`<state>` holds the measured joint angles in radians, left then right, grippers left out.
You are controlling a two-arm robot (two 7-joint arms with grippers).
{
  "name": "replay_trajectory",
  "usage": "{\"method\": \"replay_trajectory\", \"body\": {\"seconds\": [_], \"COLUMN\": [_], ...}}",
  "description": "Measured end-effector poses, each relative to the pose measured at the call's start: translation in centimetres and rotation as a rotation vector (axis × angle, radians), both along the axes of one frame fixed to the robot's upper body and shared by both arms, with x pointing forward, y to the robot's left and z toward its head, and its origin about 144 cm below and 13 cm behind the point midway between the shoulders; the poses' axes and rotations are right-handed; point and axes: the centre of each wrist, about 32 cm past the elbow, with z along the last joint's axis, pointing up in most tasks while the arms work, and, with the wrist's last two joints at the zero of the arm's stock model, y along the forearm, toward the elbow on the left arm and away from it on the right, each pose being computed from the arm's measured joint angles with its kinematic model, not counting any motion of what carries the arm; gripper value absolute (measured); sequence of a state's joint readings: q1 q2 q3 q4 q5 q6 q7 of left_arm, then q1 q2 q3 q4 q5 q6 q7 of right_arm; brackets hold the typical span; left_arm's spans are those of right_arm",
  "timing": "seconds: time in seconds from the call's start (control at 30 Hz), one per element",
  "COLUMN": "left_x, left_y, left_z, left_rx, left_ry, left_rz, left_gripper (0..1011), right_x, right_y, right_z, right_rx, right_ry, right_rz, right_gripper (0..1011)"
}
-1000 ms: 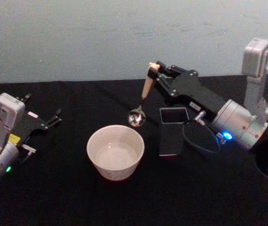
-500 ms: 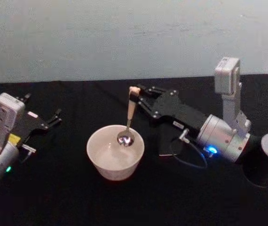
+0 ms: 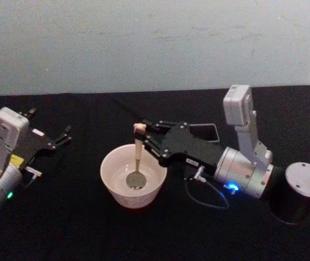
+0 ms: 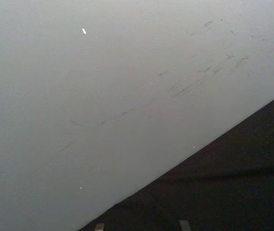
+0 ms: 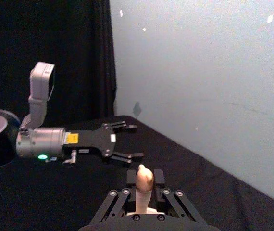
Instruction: Pick up the stirring spoon with one hand, stir inside the cup, then place it back in its original position.
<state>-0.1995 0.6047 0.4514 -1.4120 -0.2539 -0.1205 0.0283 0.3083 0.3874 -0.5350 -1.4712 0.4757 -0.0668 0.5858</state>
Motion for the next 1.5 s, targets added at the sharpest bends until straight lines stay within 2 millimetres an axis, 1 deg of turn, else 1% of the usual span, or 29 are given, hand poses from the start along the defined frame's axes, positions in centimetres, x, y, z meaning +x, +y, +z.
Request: {"method": "replay_trajectory", "body": {"seconds": [0.23, 0.4, 0.6, 0.77, 0.93, 1.17, 1.37, 1.5], "left_x": [0.0, 0.0, 0.0, 0.0, 0.0, 0.0, 0.0, 0.0], "left_y": [0.0, 0.0, 0.0, 0.0, 0.0, 0.0, 0.0, 0.0], "left_z": [0.0, 0.0, 0.0, 0.0, 0.0, 0.0, 0.0, 0.0], "left_rx": [0.000, 0.000, 0.000, 0.000, 0.000, 0.000, 0.000, 0.000], "left_ry": [0.000, 0.000, 0.000, 0.000, 0.000, 0.000, 0.000, 0.000], "left_rz": [0.000, 0.000, 0.000, 0.000, 0.000, 0.000, 0.000, 0.000], "left_gripper": [1001, 1001, 1001, 1001, 1002, 1001, 1001, 1002], "right_x": [0.1, 0.5, 1.3, 2.0, 2.8, 3.5, 3.0, 1.9], "right_y": [1.4, 2.5, 3.2, 3.4, 3.1, 1.9, 0.7, -0.2], "right_z": [-0.5, -0.7, -0.9, -1.1, -1.2, -0.9, -0.7, -0.4], "right_rx": [-0.015, -0.016, -0.023, -0.029, -0.033, -0.033, -0.029, -0.015], "right_ry": [0.018, 0.019, 0.012, 0.013, 0.014, 0.019, 0.033, 0.041], "right_rz": [0.040, 0.054, 0.047, 0.020, -0.017, -0.082, -0.108, -0.115], "right_gripper": [211, 211, 211, 211, 211, 211, 211, 211]}}
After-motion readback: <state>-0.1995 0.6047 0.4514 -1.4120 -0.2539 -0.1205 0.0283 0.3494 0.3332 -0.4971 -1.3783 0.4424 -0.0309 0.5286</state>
